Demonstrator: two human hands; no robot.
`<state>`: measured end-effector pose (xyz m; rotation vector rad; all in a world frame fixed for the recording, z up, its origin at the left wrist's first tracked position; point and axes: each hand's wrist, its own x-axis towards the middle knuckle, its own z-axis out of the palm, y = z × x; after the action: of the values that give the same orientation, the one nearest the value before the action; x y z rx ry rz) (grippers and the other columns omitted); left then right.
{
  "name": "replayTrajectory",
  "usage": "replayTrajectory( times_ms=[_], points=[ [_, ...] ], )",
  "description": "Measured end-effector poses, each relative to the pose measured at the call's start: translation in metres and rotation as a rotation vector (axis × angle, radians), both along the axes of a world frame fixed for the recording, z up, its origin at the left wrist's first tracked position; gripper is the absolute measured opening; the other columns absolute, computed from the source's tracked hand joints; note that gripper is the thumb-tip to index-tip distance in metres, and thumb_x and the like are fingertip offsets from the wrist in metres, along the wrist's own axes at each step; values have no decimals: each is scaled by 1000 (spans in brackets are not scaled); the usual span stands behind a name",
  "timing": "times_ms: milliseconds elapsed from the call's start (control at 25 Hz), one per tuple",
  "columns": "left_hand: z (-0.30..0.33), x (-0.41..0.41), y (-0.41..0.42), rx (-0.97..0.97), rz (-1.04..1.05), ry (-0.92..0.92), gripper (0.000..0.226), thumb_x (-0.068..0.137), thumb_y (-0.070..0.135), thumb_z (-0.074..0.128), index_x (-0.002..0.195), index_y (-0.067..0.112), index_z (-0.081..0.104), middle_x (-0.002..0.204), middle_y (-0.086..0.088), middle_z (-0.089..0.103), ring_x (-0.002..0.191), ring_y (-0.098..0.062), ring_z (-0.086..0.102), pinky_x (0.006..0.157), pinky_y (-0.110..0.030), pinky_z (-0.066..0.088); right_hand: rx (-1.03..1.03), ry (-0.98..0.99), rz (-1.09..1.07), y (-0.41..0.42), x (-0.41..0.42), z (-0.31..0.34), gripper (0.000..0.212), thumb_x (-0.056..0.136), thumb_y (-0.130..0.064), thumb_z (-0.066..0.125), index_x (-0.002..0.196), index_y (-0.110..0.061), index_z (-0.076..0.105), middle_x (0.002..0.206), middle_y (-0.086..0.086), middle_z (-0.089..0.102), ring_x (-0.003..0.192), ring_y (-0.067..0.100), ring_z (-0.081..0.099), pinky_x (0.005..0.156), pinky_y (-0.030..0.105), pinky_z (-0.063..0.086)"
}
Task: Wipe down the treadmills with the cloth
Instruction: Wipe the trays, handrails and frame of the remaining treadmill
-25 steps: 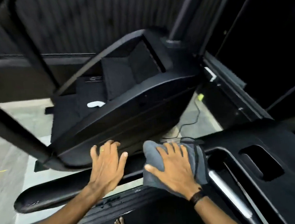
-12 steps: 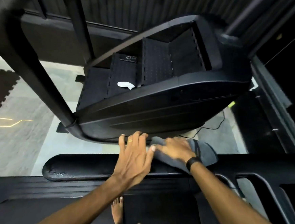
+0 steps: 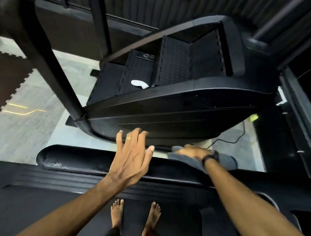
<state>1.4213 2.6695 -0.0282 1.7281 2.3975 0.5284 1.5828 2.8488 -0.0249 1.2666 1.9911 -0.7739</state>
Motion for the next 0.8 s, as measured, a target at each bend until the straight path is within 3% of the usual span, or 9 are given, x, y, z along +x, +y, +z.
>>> replayTrajectory(
  times_ms=[80, 160, 280, 360, 440, 560, 600, 680, 800],
  points=[
    [-1, 2, -1, 3, 14, 7, 53, 103, 42, 20, 132, 8, 48, 133, -10, 50, 124, -24, 51, 114, -51, 14, 41, 101, 189, -25, -43, -9, 49, 91, -73, 33, 122, -42, 55, 131, 4, 60, 120, 29, 55, 96, 47, 38],
    [0, 1, -1, 10, 22, -5, 52, 102, 41, 19, 132, 9, 47, 133, -8, 51, 126, -23, 51, 114, -49, 12, 275, 295, 312, -60, -51, 6, 50, 95, -65, 31, 118, -32, 60, 121, 7, 65, 113, 32, 57, 92, 45, 40],
    [-1, 1, -1, 12, 23, -17, 52, 102, 41, 20, 133, 9, 47, 134, -8, 51, 129, -23, 48, 115, -51, 13, 601, 459, 407, -80, 18, 21, 49, 93, -68, 31, 107, -29, 58, 102, -1, 58, 96, 24, 49, 82, 42, 38],
    [1, 2, 0, 16, 29, -17, 52, 103, 42, 19, 132, 9, 46, 133, -7, 50, 128, -21, 48, 116, -52, 14, 527, 398, 366, -50, 60, 27, 48, 90, -71, 28, 109, -36, 56, 98, -6, 59, 94, 22, 52, 75, 40, 37],
    [3, 5, -1, 19, 29, -14, 53, 103, 43, 18, 131, 9, 47, 132, -7, 50, 126, -20, 48, 115, -52, 14, 297, 273, 239, -17, 58, 26, 36, 87, -70, 28, 97, -47, 53, 100, -7, 65, 99, 23, 58, 71, 34, 36],
    [3, 4, 0, 16, 18, -4, 52, 103, 42, 18, 130, 9, 48, 132, -8, 50, 128, -21, 47, 116, -52, 14, 32, 158, 283, -5, -14, 6, 39, 89, -76, 30, 95, -43, 50, 119, 1, 63, 111, 26, 58, 85, 41, 39],
    [2, 3, -1, 20, 20, -13, 51, 103, 40, 19, 130, 9, 48, 133, -7, 50, 129, -22, 47, 116, -52, 13, 48, 182, 310, -17, -36, -4, 42, 88, -77, 32, 101, -41, 51, 117, 2, 64, 109, 27, 60, 85, 44, 40],
    [2, 3, -2, 47, 33, -28, 50, 102, 39, 20, 129, 9, 49, 132, -7, 52, 129, -22, 48, 116, -50, 11, 321, 353, 393, -56, -37, -7, 45, 87, -75, 37, 108, -39, 53, 106, 0, 66, 102, 28, 61, 80, 46, 39],
    [4, 3, -1, 51, 23, -47, 49, 102, 39, 20, 129, 9, 49, 130, -6, 51, 128, -21, 49, 116, -50, 9, 510, 513, 414, -59, 32, 18, 50, 91, -68, 34, 110, -29, 58, 104, -1, 60, 98, 24, 52, 83, 43, 39]
  ],
)
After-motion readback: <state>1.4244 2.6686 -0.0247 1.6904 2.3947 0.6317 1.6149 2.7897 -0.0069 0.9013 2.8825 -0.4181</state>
